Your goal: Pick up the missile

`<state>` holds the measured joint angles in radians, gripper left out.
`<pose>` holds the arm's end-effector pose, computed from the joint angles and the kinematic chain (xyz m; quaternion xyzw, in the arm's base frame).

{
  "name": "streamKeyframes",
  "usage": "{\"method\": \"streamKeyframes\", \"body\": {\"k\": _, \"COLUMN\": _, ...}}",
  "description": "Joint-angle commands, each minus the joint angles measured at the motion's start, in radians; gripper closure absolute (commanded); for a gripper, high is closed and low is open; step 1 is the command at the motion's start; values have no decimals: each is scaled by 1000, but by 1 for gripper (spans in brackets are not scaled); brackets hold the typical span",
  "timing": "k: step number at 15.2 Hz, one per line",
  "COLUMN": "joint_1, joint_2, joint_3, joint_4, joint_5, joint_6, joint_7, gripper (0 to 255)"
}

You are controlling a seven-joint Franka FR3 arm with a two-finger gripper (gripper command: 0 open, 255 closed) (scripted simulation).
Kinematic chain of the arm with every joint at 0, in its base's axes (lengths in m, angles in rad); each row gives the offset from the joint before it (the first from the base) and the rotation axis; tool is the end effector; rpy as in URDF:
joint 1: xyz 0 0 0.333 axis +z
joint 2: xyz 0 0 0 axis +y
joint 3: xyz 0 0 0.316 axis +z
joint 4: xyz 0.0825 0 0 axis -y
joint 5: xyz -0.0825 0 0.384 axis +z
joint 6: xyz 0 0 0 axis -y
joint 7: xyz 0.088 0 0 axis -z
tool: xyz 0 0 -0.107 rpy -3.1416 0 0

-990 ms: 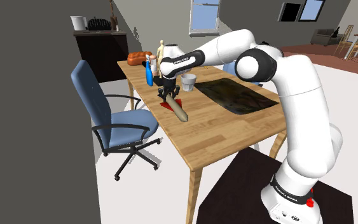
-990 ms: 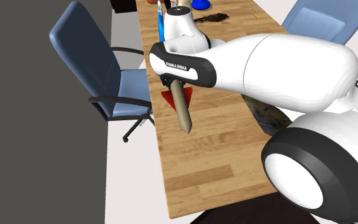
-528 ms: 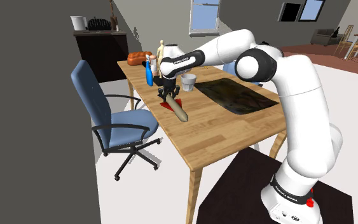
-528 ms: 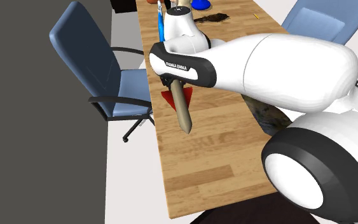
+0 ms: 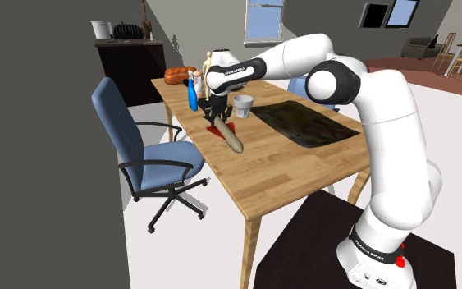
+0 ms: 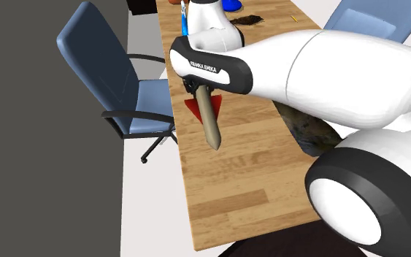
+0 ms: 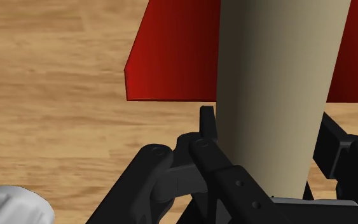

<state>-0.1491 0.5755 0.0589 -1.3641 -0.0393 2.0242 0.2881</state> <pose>0.7218 -0.0764 0.3931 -0.9817 0.1855 -0.0428 0.0020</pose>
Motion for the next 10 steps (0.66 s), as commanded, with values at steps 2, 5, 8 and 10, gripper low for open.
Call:
{"method": "streamKeyframes", "body": {"k": 2, "joint_1": 1, "joint_2": -7, "joint_3": 1, "joint_4": 34, "joint_5": 1, "joint_6": -39, "joint_7": 1, "gripper": 255}}
{"method": "streamKeyframes", "body": {"k": 5, "joint_1": 2, "joint_2": -13, "joint_3": 1, "joint_4": 64, "joint_5": 1, "joint_6": -76, "joint_7": 0, "gripper": 255}}
{"method": "streamKeyframes", "body": {"k": 8, "joint_1": 2, "joint_2": -17, "joint_3": 1, "joint_4": 98, "joint_5": 2, "joint_6": -114, "joint_7": -1, "gripper": 255}}
{"method": "streamKeyframes", "body": {"k": 10, "joint_1": 2, "joint_2": -17, "joint_3": 1, "joint_4": 100, "joint_5": 2, "joint_6": -116, "joint_7": -1, "gripper": 255}}
